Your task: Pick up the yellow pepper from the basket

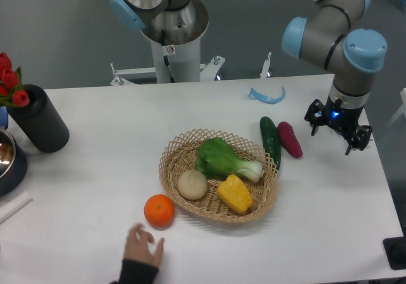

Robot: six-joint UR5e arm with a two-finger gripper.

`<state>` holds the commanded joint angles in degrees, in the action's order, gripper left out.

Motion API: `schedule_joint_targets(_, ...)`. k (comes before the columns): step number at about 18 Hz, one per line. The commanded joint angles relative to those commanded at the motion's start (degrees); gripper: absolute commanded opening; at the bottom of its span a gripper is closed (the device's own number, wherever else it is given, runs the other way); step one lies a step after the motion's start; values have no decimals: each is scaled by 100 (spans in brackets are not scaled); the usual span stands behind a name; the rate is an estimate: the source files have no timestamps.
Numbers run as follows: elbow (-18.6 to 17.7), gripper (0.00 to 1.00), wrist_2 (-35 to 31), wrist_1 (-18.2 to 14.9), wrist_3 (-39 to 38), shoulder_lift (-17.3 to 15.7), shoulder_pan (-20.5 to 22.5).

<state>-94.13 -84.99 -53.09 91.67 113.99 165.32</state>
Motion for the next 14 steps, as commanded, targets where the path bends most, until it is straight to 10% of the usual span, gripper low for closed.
schedule_joint_targets(14,26,100,0,-26,-1002,-61,-105)
